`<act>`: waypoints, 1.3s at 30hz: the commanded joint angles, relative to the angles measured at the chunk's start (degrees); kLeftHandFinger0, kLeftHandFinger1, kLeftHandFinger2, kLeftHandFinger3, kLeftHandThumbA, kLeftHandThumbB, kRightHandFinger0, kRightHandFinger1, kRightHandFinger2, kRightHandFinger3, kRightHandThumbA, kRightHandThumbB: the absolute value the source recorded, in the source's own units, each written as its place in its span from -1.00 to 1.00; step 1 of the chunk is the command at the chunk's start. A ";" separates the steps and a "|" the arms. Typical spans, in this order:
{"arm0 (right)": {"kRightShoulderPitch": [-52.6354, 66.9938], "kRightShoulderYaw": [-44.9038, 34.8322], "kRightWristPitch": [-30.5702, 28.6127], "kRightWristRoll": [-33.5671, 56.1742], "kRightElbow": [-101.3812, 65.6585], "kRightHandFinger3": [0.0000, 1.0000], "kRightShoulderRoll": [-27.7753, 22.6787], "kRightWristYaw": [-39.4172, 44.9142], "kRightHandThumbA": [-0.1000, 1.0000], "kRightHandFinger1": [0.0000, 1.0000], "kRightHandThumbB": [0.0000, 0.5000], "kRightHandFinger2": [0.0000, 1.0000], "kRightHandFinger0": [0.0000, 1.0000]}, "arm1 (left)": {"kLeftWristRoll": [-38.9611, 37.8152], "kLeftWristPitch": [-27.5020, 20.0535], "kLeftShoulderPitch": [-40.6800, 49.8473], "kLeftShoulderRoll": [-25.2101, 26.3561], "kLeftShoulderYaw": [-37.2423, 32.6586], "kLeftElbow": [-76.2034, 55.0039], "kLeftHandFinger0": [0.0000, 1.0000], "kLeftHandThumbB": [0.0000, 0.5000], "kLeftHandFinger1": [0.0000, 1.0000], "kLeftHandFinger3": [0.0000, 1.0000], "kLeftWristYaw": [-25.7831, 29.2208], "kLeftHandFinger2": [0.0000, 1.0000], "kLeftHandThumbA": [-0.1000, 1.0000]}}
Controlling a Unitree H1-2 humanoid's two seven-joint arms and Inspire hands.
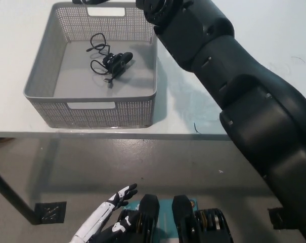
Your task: Use the right hand to pick up a webcam and put it into a container on the left side
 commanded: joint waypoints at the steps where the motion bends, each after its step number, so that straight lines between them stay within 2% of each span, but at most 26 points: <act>1: -2.55 -1.54 0.20 0.96 -11.52 1.00 -5.33 2.95 1.00 1.00 0.77 1.00 1.00 | 0.52 -1.61 -0.59 0.75 0.06 -0.45 1.00 -0.79 1.00 1.00 -0.08 1.00 0.71; 5: 3.87 -4.43 4.65 2.43 -31.70 1.00 -10.31 6.26 1.00 1.00 0.61 1.00 1.00 | -0.22 -1.61 -0.25 1.05 0.88 -0.56 1.00 -0.77 1.00 1.00 0.02 1.00 0.74; 9: 11.27 -6.71 9.16 3.97 -53.24 1.00 -15.80 11.16 1.00 1.00 0.69 1.00 1.00 | -0.46 -1.90 0.21 1.16 1.90 -0.27 1.00 -0.72 1.00 1.00 0.78 1.00 0.82; 11: 15.33 -8.67 12.30 5.25 -63.81 1.00 -17.78 12.45 1.00 1.00 0.77 1.00 1.00 | -0.82 -1.54 0.67 1.10 2.60 -0.33 1.00 -0.62 1.00 1.00 1.22 1.00 0.94; 13: 19.63 -11.02 14.39 7.28 -72.50 1.00 -18.75 12.63 1.00 1.00 0.69 1.00 1.00 | -2.24 -1.89 1.76 0.75 3.43 -0.06 1.00 -0.44 1.00 1.00 1.58 1.00 1.00; 16: 26.64 -13.93 16.90 8.84 -85.16 1.00 -20.74 12.57 1.00 1.00 0.67 1.00 1.00 | -4.17 -3.07 2.30 0.12 4.51 1.26 1.00 -0.53 1.00 1.00 2.05 1.00 1.00; 20: 37.92 -18.03 18.49 12.56 -99.63 1.00 -22.71 11.87 1.00 1.00 0.49 1.00 1.00 | -5.79 -4.10 3.48 -0.45 6.05 2.61 1.00 -0.61 1.00 1.00 3.02 1.00 1.00; 26: 56.58 -24.46 14.84 23.93 -111.57 1.00 -22.10 7.65 1.00 1.00 0.41 1.00 1.00 | -7.13 -6.34 5.38 -1.09 7.84 4.56 1.00 -0.88 1.00 1.00 4.46 1.00 1.00; 27: 59.01 -24.66 13.28 26.08 -111.83 1.00 -21.81 7.22 1.00 1.00 0.27 1.00 1.00 | -7.55 -7.14 5.68 -1.11 8.21 5.27 1.00 -0.91 1.00 1.00 4.60 1.00 1.00; 29: 64.18 -25.11 11.92 28.56 -112.40 1.00 -21.10 6.40 0.95 1.00 0.26 1.00 1.00 | -8.42 -7.87 6.57 -1.31 8.95 6.28 1.00 -0.91 1.00 1.00 4.79 1.00 1.00; 32: 73.48 -26.26 7.13 32.59 -111.05 1.00 -20.84 5.74 0.94 1.00 0.05 1.00 1.00 | -9.67 -8.55 8.04 -1.88 9.80 7.17 1.00 -0.86 1.00 1.00 4.78 1.00 1.00; 33: 75.52 -26.73 6.37 33.53 -110.44 1.00 -20.58 5.59 0.95 1.00 0.11 1.00 1.00 | -9.70 -8.48 7.89 -2.04 9.97 7.50 1.00 -0.83 1.00 1.00 4.83 1.00 1.00; 34: 78.69 -27.34 5.06 34.89 -109.17 1.00 -20.07 5.52 0.99 1.00 0.07 1.00 1.00 | -9.65 -8.30 7.60 -2.31 10.15 7.88 1.00 -0.82 1.00 1.00 4.90 1.00 1.00; 36: 82.96 -27.48 2.69 36.19 -106.44 1.00 -18.87 5.62 1.00 1.00 -0.05 1.00 1.00 | -9.31 -8.22 6.39 -2.93 10.22 9.01 1.00 -0.75 1.00 1.00 4.90 1.00 1.00; 38: 86.89 -27.30 0.62 36.41 -104.87 1.00 -17.02 5.20 0.95 1.00 -0.04 1.00 1.00 | -9.04 -8.46 6.47 -3.42 10.08 9.54 1.00 -0.74 1.00 1.00 4.74 1.00 1.00; 39: 90.15 -26.86 -2.45 35.74 -102.66 1.00 -15.18 4.71 0.96 1.00 -0.06 1.00 1.00 | -8.66 -8.67 6.53 -3.61 10.01 9.79 1.00 -0.79 1.00 1.00 4.74 1.00 1.00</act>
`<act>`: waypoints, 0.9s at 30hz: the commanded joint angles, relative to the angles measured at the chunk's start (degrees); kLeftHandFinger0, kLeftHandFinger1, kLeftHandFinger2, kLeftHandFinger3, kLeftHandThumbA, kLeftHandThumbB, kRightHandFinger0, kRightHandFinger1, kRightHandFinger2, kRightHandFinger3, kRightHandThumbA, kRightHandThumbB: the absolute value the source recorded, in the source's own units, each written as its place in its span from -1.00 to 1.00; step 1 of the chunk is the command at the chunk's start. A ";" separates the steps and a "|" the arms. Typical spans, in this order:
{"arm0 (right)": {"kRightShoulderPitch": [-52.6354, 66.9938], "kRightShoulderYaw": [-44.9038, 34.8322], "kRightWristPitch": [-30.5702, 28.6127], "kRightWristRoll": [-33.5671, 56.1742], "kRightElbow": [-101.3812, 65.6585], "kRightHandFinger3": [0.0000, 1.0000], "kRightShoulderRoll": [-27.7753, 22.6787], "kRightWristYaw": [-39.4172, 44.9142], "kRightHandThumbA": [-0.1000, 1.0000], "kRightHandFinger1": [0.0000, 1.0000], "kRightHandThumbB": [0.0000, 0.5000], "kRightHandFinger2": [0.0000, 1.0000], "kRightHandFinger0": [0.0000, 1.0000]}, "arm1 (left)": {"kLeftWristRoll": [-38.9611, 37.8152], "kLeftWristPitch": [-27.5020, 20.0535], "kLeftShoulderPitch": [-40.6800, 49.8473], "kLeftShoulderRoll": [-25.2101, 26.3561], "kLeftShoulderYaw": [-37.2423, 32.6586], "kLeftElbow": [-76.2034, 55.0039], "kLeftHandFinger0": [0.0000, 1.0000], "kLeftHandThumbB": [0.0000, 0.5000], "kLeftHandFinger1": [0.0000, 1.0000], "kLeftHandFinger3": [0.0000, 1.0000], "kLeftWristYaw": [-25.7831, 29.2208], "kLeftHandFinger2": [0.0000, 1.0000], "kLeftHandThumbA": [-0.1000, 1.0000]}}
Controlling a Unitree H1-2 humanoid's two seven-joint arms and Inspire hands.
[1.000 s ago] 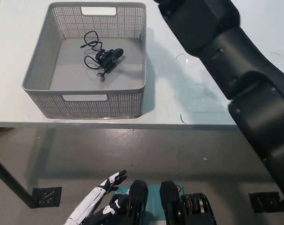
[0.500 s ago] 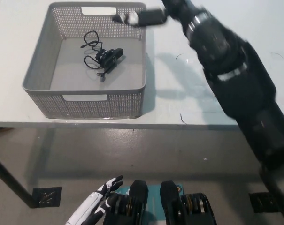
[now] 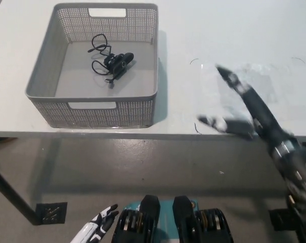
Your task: Use the right hand to pick up a webcam and put it into a container on the left side
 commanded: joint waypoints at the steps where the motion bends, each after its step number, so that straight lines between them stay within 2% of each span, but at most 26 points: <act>1: 19.56 -11.24 -10.12 24.89 -22.08 1.00 1.16 0.10 0.97 1.00 -0.06 1.00 1.00 | -7.37 -8.19 1.56 -2.99 5.42 2.95 1.00 -0.79 1.00 1.00 4.42 1.00 1.00; 4: 23.53 -11.22 -15.93 24.42 -14.92 1.00 3.99 0.28 1.00 1.00 -0.13 1.00 1.00 | -7.04 -8.20 -0.13 -3.79 6.19 3.98 1.00 -0.78 1.00 1.00 4.43 1.00 1.00; 6: 25.00 -11.48 -18.14 25.20 -9.98 1.00 6.05 0.58 1.00 1.00 -0.30 1.00 1.00 | -7.10 -8.50 -0.60 -3.87 6.81 4.44 1.00 -0.74 1.00 1.00 4.28 1.00 1.00; 10: 26.33 -11.85 -19.16 24.26 -1.98 1.00 8.19 1.19 1.00 1.00 -0.62 1.00 1.00 | -7.07 -8.68 -1.81 -4.14 7.84 4.63 1.00 -0.83 1.00 1.00 4.04 1.00 1.00; 12: 27.18 -12.16 -17.53 25.17 0.27 1.00 9.25 1.94 1.00 1.00 -0.46 1.00 1.00 | -6.96 -9.24 -2.04 -4.24 8.13 5.13 1.00 -0.83 1.00 1.00 3.76 1.00 1.00; 14: 27.73 -12.40 -18.27 25.91 2.88 1.00 9.84 2.98 1.00 1.00 -0.41 1.00 1.00 | -7.12 -9.44 -1.98 -4.42 8.24 5.27 1.00 -0.80 1.00 1.00 3.52 1.00 1.00; 20: 26.23 -12.31 -20.09 28.46 11.25 1.00 11.79 5.75 0.99 1.00 -0.54 1.00 1.00 | -7.19 -9.41 -3.00 -4.51 9.20 5.29 1.00 -0.73 1.00 1.00 3.37 1.00 1.00; 23: 24.42 -12.23 -18.57 28.59 11.91 1.00 11.18 5.60 0.96 1.00 -0.60 1.00 1.00 | -6.52 -9.98 -3.63 -4.63 9.39 5.74 1.00 -0.72 1.00 1.00 3.88 1.00 1.00; 27: 23.37 -11.77 -17.01 28.98 12.43 1.00 10.42 5.92 0.96 1.00 -0.51 1.00 1.00 | -6.69 -9.69 -3.61 -4.75 9.50 5.40 1.00 -0.72 1.00 1.00 4.15 1.00 1.00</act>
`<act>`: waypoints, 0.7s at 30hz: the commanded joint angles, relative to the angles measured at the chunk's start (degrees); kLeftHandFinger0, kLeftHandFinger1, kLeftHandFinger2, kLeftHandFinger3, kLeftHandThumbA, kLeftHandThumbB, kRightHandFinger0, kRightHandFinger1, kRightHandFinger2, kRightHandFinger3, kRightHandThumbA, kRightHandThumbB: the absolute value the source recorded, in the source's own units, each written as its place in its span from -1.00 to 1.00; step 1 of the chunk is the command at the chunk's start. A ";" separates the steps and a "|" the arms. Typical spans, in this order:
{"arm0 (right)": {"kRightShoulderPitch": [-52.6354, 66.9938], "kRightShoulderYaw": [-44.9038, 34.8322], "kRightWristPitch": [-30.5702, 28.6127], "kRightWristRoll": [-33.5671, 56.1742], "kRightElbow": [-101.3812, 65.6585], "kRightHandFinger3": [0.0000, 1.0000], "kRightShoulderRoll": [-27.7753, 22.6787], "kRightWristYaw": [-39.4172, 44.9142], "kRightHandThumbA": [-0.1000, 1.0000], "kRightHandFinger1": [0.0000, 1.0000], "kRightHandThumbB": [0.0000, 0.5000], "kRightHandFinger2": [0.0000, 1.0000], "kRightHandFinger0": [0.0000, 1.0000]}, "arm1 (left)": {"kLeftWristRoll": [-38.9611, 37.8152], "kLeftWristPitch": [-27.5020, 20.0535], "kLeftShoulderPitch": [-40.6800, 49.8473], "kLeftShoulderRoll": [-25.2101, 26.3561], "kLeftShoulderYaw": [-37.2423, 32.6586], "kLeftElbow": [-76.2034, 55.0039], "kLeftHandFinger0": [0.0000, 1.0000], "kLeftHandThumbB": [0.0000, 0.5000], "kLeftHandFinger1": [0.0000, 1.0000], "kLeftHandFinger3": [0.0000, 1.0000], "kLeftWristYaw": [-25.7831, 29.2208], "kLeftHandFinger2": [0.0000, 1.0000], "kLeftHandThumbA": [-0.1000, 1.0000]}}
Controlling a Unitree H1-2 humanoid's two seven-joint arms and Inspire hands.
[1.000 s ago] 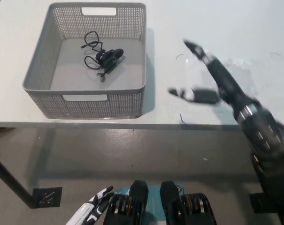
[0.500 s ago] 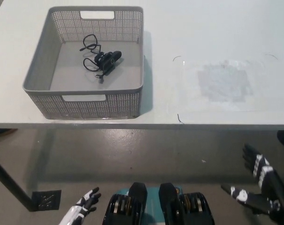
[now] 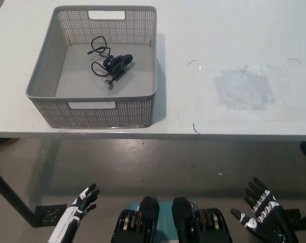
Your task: Use the right hand to pick up a webcam and put it into a container on the left side
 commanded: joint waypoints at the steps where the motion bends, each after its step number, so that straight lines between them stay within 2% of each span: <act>1: -2.29 0.27 -1.89 3.25 0.02 1.00 -1.08 2.34 0.99 1.00 -0.51 1.00 1.00 | -1.77 -3.03 -0.73 -0.25 0.83 -0.84 1.00 -0.74 1.00 1.00 1.76 1.00 1.00; 6: -2.49 1.40 -1.85 0.49 -0.27 1.00 -1.38 0.43 1.00 1.00 -0.47 1.00 1.00 | -1.50 -2.48 -1.04 -0.13 0.77 -1.29 1.00 -0.74 1.00 1.00 1.81 1.00 1.00; 8: -2.50 1.57 -2.20 0.33 -0.40 1.00 -1.48 0.27 1.00 1.00 -0.59 1.00 1.00 | -1.49 -2.05 -1.34 0.00 0.69 -1.43 1.00 -0.74 1.00 1.00 1.63 1.00 1.00; 14: -2.89 1.91 -3.12 -0.27 -0.10 1.00 -1.69 -0.02 1.00 1.00 -0.68 1.00 1.00 | -1.46 -2.17 -1.66 0.08 0.69 -1.41 1.00 -0.79 1.00 1.00 1.60 1.00 1.00; 21: -3.78 2.22 -3.98 -1.66 0.74 1.00 -1.77 -0.81 0.99 1.00 -0.63 1.00 1.00 | -1.57 -1.83 -1.86 0.04 0.77 -1.53 1.00 -0.83 1.00 1.00 1.64 1.00 0.97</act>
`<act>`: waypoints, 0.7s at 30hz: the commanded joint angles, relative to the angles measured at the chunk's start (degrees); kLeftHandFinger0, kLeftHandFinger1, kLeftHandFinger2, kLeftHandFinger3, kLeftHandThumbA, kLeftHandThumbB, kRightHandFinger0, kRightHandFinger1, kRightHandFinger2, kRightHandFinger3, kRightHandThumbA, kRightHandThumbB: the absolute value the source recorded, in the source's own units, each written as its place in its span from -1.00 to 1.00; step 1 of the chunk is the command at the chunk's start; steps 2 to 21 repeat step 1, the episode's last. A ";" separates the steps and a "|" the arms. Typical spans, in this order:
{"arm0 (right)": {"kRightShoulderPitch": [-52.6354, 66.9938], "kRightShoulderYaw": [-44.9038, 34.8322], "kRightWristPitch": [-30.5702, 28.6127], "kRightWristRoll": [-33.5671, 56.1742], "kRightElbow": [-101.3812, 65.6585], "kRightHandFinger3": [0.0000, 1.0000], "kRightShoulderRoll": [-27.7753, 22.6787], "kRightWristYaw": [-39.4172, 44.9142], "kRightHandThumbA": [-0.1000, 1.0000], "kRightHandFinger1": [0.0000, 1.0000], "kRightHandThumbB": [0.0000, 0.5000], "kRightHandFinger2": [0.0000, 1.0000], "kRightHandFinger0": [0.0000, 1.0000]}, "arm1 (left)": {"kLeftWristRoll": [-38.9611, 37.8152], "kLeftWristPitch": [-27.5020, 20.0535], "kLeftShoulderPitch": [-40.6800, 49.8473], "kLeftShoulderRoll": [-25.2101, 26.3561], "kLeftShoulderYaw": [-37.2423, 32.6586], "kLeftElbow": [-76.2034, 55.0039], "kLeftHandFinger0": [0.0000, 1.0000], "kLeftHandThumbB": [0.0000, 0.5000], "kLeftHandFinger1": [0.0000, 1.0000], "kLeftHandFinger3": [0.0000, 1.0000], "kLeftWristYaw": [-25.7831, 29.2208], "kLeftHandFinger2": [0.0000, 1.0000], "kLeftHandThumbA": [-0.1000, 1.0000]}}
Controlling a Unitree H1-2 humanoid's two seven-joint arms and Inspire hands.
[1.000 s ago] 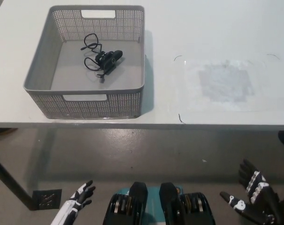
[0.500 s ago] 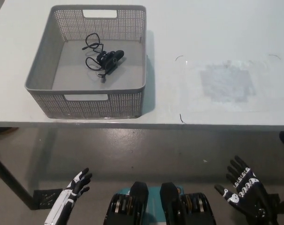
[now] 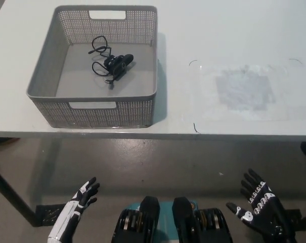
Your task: Use the right hand to pick up a webcam and put it into a container on the left side
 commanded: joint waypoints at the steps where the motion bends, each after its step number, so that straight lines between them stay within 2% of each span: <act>1: -1.90 0.46 -3.64 -1.17 -0.12 1.00 -0.60 -0.57 0.99 1.00 -0.63 1.00 1.00 | -1.30 -1.24 -0.72 0.17 0.70 -1.46 1.00 -0.83 1.00 1.00 1.53 1.00 0.97; 21: -1.90 0.46 -3.64 -1.17 -0.12 1.00 -0.60 -0.57 0.99 1.00 -0.63 1.00 1.00 | -1.30 -1.24 -0.72 0.17 0.70 -1.46 1.00 -0.83 1.00 1.00 1.53 1.00 0.97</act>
